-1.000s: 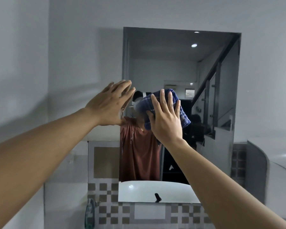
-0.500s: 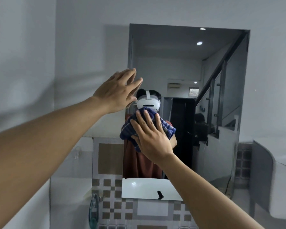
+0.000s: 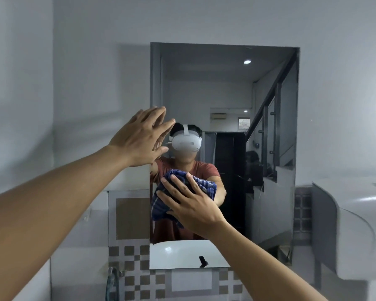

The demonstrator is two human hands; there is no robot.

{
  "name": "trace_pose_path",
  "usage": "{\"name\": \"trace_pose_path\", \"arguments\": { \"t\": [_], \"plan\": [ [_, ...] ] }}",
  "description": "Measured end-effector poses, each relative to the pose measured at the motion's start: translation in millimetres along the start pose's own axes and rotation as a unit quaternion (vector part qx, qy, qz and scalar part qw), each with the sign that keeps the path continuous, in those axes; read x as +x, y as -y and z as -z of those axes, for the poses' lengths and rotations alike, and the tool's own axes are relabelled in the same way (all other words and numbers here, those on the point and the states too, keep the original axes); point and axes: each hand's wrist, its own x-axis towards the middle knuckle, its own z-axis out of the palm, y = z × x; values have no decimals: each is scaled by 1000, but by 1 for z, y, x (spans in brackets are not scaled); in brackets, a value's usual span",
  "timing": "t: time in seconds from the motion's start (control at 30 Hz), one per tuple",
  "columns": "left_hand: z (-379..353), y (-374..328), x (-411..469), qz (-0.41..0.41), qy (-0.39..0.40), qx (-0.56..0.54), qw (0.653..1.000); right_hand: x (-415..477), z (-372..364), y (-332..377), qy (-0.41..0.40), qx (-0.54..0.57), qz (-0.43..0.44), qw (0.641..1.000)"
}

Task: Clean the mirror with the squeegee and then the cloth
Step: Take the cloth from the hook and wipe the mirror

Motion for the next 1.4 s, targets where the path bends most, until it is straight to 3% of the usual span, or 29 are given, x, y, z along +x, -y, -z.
{"name": "trace_pose_path", "arguments": {
  "t": [0.23,0.4,0.6,0.87,1.2,1.4],
  "plan": [
    [-10,-17,-12,27,-27,-26,999,-30,10,-34,6,-12,-78,997],
    [-28,-38,-37,1,-9,-44,999,-58,13,-59,-23,2,-190,982],
    [-34,-44,-40,8,11,-39,999,-88,14,-82,-79,77,-356,928],
    [-34,-48,-39,10,1,-43,999,-117,11,-96,-129,147,-491,849],
    [-31,-47,-38,4,-13,-38,999,-150,-1,-59,-127,221,-546,798],
    [-25,-42,-25,6,-34,-22,999,-137,-15,-28,-100,181,-522,827]
  ]
}}
